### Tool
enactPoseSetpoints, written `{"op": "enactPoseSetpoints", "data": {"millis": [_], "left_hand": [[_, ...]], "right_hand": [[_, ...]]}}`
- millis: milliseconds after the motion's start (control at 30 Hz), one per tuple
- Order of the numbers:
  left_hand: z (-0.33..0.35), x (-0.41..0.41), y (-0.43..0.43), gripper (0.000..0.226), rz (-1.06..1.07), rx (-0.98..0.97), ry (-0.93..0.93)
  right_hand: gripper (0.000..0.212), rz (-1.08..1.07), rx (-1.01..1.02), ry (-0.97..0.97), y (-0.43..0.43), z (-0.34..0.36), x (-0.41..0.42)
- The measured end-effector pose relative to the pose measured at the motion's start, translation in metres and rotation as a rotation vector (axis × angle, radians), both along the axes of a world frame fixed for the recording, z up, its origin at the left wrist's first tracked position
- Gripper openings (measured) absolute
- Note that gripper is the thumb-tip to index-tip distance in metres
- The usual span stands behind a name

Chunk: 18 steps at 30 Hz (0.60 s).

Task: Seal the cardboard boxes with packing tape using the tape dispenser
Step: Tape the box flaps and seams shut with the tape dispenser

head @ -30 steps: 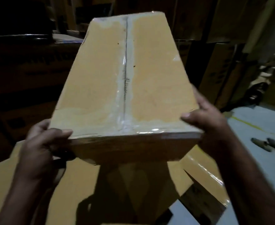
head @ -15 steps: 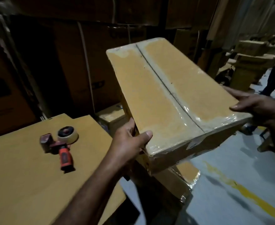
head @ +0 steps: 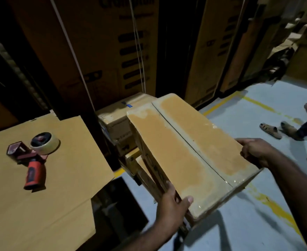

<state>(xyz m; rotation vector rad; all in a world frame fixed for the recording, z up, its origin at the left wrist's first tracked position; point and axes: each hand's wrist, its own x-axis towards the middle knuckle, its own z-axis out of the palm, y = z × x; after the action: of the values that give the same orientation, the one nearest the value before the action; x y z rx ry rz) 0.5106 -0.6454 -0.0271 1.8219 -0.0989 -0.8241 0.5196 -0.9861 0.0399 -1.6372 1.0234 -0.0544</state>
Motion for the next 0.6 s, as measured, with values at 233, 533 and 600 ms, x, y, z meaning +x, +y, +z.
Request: {"op": "enactPoseSetpoints", "data": {"millis": [233, 533, 600], "left_hand": [[-0.063, 0.001, -0.011, 0.116, 0.014, 0.079, 0.009], [-0.110, 0.031, -0.027, 0.105, -0.027, 0.313, -0.040], [-0.110, 0.040, -0.033, 0.099, -0.092, 0.331, -0.038]], "right_hand": [[0.065, 0.067, -0.118, 0.083, 0.003, -0.057, 0.028], [0.055, 0.355, -0.446, 0.221, -0.015, -0.159, 0.087], [0.034, 0.474, -0.544, 0.325, -0.015, -0.167, 0.095]]}}
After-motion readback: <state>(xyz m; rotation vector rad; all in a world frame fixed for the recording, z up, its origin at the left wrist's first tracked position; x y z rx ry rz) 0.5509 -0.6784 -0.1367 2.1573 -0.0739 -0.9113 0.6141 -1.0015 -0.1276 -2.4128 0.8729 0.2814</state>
